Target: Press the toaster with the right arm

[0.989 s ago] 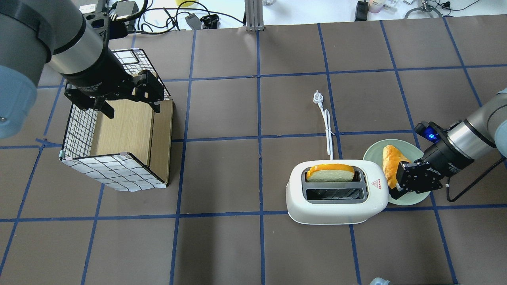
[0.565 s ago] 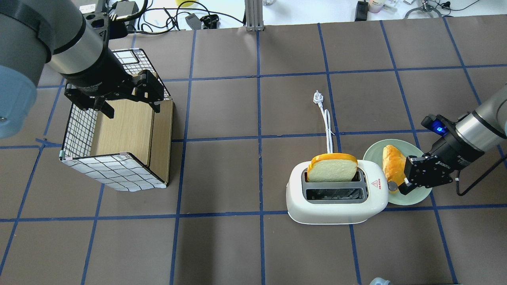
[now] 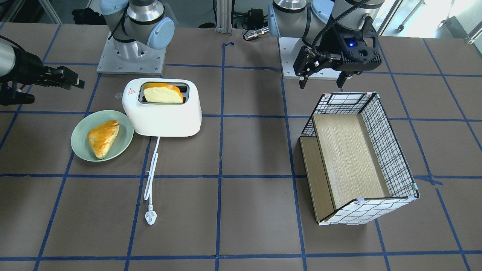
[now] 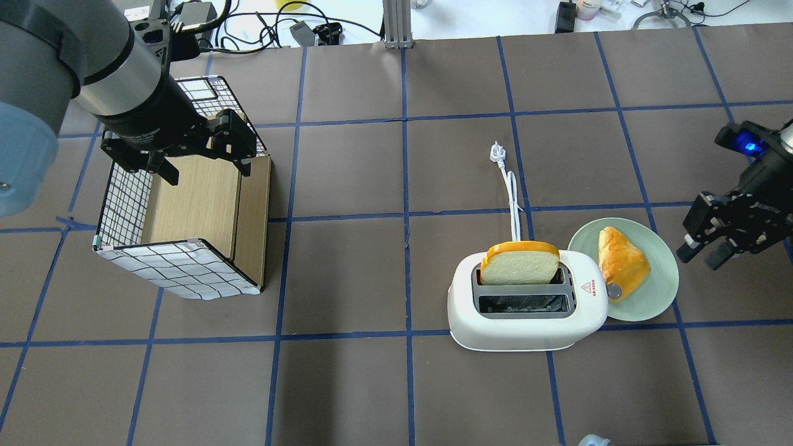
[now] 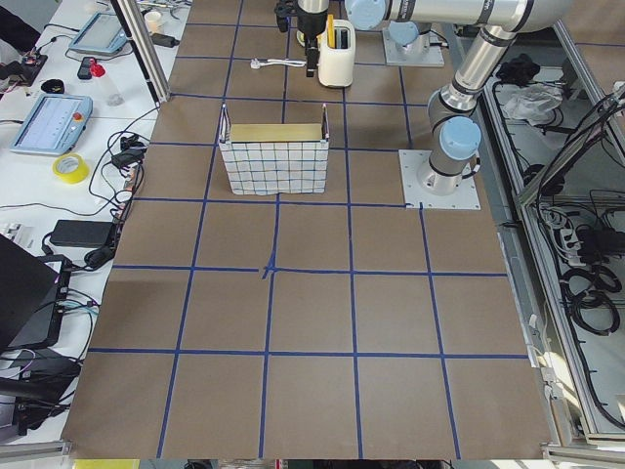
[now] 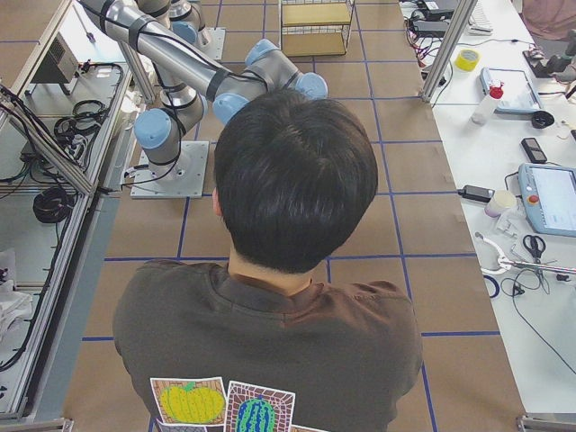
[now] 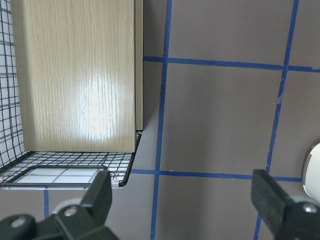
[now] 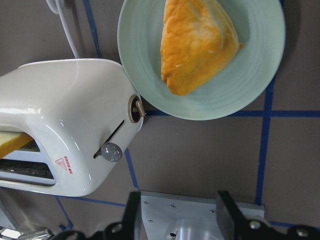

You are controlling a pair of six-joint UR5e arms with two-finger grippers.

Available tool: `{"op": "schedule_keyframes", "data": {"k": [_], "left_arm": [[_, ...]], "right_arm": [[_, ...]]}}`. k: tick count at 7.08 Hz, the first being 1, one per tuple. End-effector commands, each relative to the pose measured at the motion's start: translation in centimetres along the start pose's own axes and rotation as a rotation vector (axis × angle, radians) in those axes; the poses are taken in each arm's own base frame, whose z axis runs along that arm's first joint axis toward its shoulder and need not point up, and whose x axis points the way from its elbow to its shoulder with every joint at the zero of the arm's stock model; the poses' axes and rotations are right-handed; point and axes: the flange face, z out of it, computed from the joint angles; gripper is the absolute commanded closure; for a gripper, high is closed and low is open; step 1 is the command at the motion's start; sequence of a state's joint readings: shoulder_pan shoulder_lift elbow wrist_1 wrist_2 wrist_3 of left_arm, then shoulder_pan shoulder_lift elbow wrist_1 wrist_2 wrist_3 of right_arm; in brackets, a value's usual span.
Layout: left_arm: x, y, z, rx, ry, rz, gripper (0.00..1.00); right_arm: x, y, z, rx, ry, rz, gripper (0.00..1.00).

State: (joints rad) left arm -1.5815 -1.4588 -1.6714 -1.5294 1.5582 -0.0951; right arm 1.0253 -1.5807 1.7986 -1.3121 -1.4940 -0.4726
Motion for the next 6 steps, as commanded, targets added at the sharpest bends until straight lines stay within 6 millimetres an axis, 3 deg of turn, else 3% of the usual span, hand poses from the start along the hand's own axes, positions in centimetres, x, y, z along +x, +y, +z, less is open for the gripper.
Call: {"op": "schedule_keyframes", "data": {"k": [1,4,5,6], "left_arm": [[0.0,0.0,0.0,0.001,0.000,0.000,0.00],[0.0,0.0,0.0,0.001,0.000,0.000,0.00],[0.0,0.0,0.0,0.001,0.000,0.000,0.00],[0.0,0.0,0.0,-0.001,0.000,0.000,0.00]], "right_arm": [[-0.9,1.2,-3.7,0.072,0.057,0.103,0.00],[-4.2,3.6,-8.1,0.200,0.108,0.189,0.00],[-6.6,3.8,-9.6,0.236,0.137,0.186,0.00],[-9.1,3.2,-9.9,0.277,0.161,0.204,0.00]]}}
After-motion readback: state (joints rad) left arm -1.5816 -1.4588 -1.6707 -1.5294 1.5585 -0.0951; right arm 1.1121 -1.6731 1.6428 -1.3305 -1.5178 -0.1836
